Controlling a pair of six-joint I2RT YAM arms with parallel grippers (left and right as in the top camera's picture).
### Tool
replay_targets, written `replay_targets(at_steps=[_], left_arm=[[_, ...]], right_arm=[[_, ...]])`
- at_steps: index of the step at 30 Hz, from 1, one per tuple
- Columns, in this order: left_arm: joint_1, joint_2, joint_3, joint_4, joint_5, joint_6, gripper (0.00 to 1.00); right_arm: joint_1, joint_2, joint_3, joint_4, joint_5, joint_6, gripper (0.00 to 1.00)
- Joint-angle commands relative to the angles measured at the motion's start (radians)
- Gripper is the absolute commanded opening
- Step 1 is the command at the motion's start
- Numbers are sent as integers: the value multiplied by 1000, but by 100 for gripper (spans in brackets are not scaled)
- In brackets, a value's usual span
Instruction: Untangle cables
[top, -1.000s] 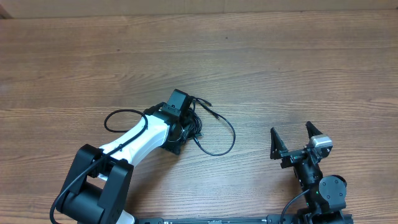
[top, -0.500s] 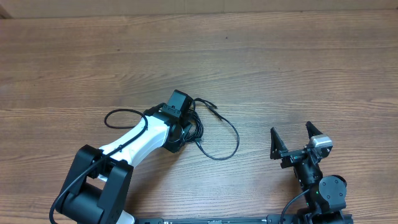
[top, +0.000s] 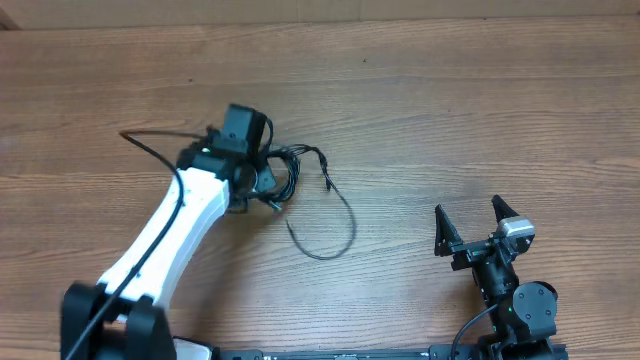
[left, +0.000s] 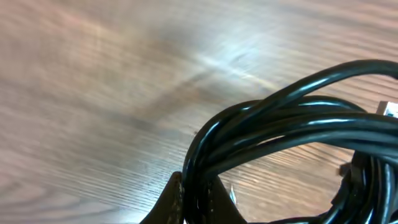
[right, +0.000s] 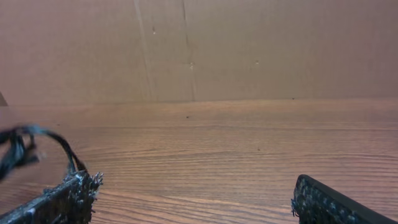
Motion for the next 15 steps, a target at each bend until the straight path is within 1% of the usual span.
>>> replay_targets(at_steps=[1,4,10,13,15], left_arm=[[-4,-72,61,-32,3,220,4],[-4,-108,66,-44,42,276,4],[-4,-133,66,-72,74,278,4],[-4,-133,66,-79,150,288,4],[-4,-133,66,-76,213,317,4]], right_arm=[[6,-10,-11,5,-6,-16,100],[6,-10,-11,5,-6,-16,100],[6,-10,-11,5,-6,-16,100],[6,-10,-11,5,-6,-16,100],[6,-10,-11,5,-6,-16,100]])
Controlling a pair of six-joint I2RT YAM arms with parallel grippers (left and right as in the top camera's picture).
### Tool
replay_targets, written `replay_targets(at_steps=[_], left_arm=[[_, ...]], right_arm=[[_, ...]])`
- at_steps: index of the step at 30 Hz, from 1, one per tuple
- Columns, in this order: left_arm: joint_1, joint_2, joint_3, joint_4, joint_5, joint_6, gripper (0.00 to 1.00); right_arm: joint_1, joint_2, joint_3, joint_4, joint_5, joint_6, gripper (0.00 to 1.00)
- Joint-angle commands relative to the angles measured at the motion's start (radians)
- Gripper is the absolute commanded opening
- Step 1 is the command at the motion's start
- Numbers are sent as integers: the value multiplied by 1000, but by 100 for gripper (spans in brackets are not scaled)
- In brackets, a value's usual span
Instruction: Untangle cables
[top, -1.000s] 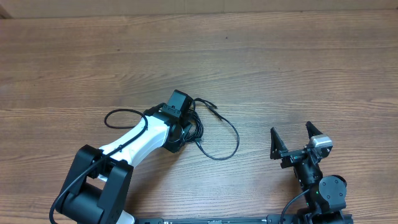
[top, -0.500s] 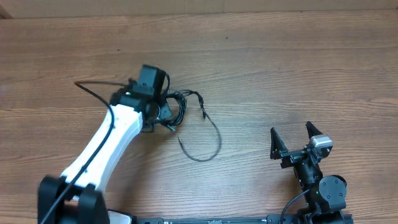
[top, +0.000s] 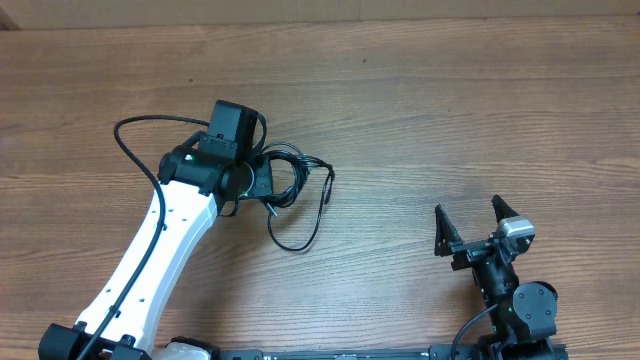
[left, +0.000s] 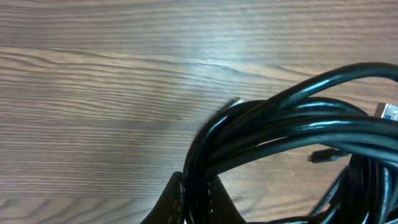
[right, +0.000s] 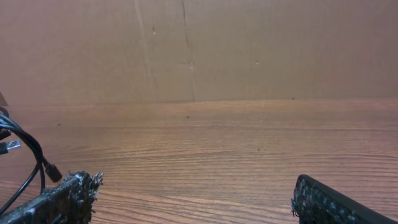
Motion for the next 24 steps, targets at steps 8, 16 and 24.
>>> replay_targets(at_steps=[8,16,24], left_arm=[[-2,-24,24,-37,170,121,4],[-2,-24,24,-69,171,122,4],[-2,-24,24,-79,172,122,4]], right_arm=[[6,-10,-11,5,-6,-16,100],[6,-10,-11,5,-6,-16,100],[6,-10,-11,7,-36,2,100]])
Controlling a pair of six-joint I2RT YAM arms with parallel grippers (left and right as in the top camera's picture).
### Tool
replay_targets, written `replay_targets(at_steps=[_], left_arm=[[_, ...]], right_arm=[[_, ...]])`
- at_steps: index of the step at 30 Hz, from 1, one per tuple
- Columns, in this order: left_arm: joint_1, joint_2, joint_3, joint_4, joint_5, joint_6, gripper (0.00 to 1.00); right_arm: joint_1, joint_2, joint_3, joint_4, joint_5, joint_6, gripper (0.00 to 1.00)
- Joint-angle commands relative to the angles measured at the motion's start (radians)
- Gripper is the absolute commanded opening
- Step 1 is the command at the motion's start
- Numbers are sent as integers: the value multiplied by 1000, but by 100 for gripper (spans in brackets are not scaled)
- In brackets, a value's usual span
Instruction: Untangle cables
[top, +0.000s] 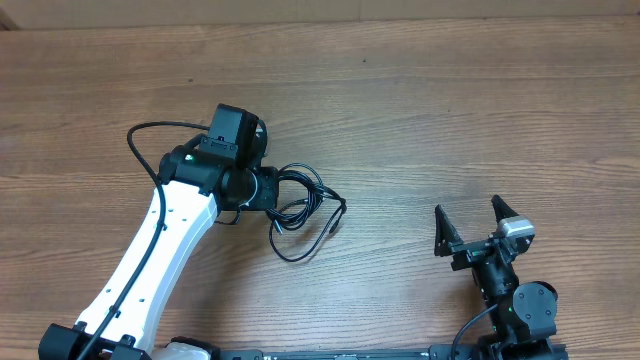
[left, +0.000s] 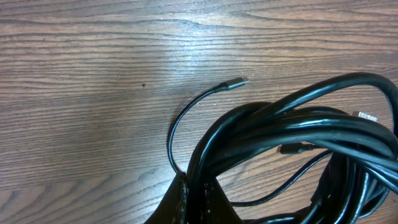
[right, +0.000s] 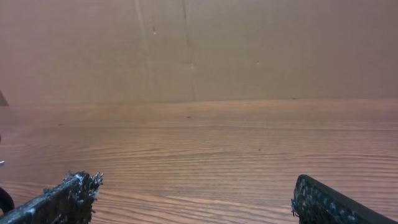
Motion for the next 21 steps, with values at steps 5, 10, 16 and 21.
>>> replay_targets(at_steps=[5,10,16,21], left_arm=[[-2,-23,23,13,26,21,4],[-2,-20,23,13,26,21,4],[-2,-19,23,19,26,21,4],[-2,-19,23,21,25,22,4]], right_arm=[[6,-10,-11,10,-95,330,100],[6,-10,-11,23,-210,754,100],[6,-10,-11,35,-573,1011,100],[6,-10,-11,35,-652,1055,100]])
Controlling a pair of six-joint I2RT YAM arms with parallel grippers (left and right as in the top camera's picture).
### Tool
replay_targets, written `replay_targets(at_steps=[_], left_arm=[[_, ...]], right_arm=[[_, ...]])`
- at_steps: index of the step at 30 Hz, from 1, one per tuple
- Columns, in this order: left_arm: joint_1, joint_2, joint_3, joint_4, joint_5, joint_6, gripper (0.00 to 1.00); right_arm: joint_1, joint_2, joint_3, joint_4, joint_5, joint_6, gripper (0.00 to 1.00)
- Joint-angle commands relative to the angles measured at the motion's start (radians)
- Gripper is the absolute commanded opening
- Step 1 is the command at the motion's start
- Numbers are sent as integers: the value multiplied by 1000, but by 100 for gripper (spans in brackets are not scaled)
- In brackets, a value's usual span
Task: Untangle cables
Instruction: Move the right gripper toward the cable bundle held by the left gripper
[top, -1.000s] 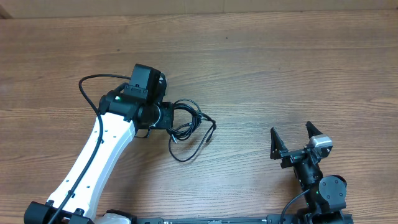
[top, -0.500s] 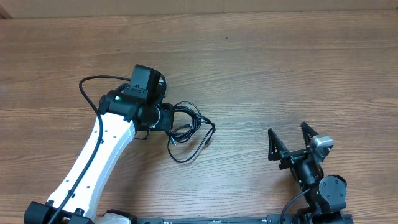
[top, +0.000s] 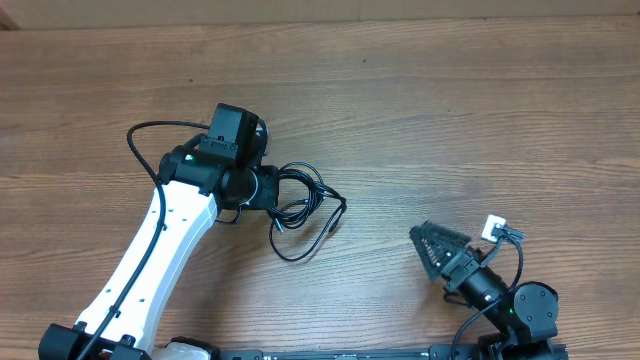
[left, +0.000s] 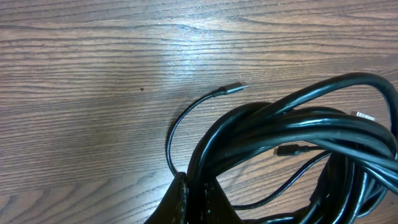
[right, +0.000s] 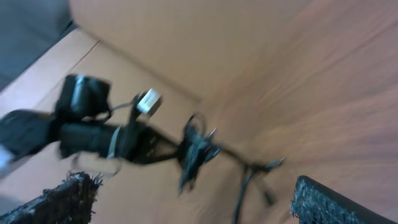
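A tangled bundle of black cables (top: 295, 205) hangs at the table's middle left, with my left gripper (top: 262, 188) shut on its thick coil. In the left wrist view the coil (left: 292, 137) fills the right side, pinched between the fingers (left: 177, 205) at the bottom. A thin cable end with a small plug (left: 235, 88) curves out over the wood. My right gripper (top: 432, 250) is open at the front right, turned toward the bundle. Its blurred view shows the cables (right: 196, 152) and the left arm far off between its fingers (right: 68, 199).
The wooden table (top: 450, 120) spreads all round the bundle. A brown cardboard wall (right: 205, 43) stands behind the table. The left arm's own black lead (top: 150, 150) loops at its left side.
My right gripper has swung from pointing away at the front right to pointing left toward the cable bundle, still open. The left gripper and the cables have hardly moved.
My left gripper held the bundle with a long loop trailing right. Then it sat further left with the loop drawn in. Later the bundle hung a little lower right with a short loop. The right gripper stayed open and still until it turned leftward now.
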Motion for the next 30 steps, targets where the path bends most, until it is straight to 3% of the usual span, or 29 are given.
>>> replay_targets(at_steps=[1,6,15,26,30], left_arm=[[-2,-19,23,8,23,22,4],[-2,-19,23,13,23,22,4],[-2,-19,23,25,23,21,4],[-2,-19,23,26,23,21,4],[-2,-19,23,27,23,21,4]], right_arm=[[6,-10,-11,15,-112,105,100],[6,-10,-5,4,-114,66,99],[6,62,189,-293,-21,-27,100],[6,417,487,-481,-22,-23,95],[6,560,598,-561,-22,-26,89]])
